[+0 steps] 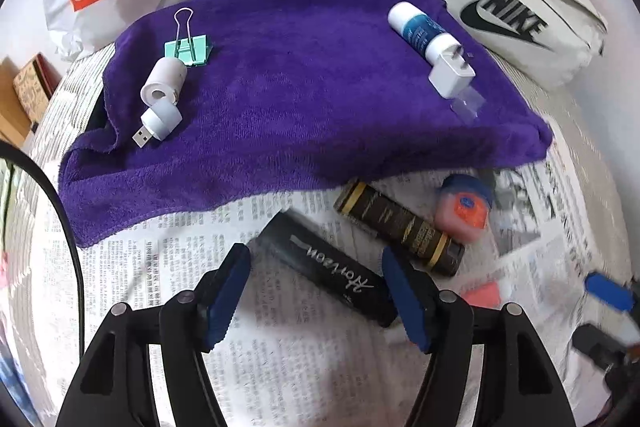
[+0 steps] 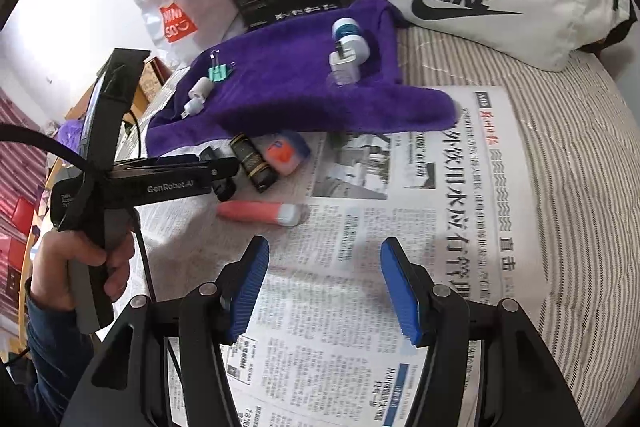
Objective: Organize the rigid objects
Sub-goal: 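Grasp the black Horizon case with the left gripper while the right gripper moves to the Vaseline jar, then close the right gripper on the Vaseline jar while the left gripper holds the Horizon case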
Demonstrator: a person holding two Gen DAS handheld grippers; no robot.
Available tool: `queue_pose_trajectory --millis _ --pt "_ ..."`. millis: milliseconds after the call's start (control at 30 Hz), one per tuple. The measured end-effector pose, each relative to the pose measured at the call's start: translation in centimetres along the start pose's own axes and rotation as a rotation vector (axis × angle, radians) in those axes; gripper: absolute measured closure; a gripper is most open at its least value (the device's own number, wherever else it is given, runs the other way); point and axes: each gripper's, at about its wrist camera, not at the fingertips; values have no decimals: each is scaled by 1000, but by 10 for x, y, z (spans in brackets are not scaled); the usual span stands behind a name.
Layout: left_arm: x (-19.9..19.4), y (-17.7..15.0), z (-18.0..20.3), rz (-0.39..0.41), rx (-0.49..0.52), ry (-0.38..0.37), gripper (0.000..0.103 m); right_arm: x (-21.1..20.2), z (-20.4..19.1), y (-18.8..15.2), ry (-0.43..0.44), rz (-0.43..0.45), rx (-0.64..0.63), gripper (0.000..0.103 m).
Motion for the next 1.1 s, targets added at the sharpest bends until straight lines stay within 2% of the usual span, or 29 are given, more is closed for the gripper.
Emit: queue_pose_trajectory --millis 67,200,300,400,500,633,700,767,800,933,1100 --pt "-3 -6 -3 -6 23 30 34 -1 0 -1 -11 -1 -7 45" --pt "-15 -22 -23 20 9 42 34 -1 4 -2 -5 -2 12 45" --pt "-18 -28 -37 47 -15 10 34 0 5 -3 -4 -1 17 45" --pt "-17 -27 -37 60 0 15 34 3 5 -3 -1 -10 24 45" --pt "-11 -21 -29 75 55 43 36 7 4 -3 -4 -23 18 45" --pt "-13 -24 -23 94 86 14 58 10 5 -3 -15 -31 16 45" --pt "-12 -23 -18 92 128 21 62 12 9 -2 -20 -38 25 45" --pt "-13 -24 -12 85 159 4 75 15 11 -1 -23 -43 33 45" --pt "-14 -24 -11 82 163 -7 78 16 11 -1 -23 -45 34 45" --pt "-14 -23 -7 81 177 -15 80 20 6 -1 -20 -55 25 45" --pt "-16 -22 -17 101 128 -74 80 24 -1 2 -14 -54 5 45"
Point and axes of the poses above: each gripper's, at about its wrist camera, not at the fingertips, and x roughly the way its jaws point, z to its right, y to its top, and after that the axes turned 8 degrees about -y, right-handed
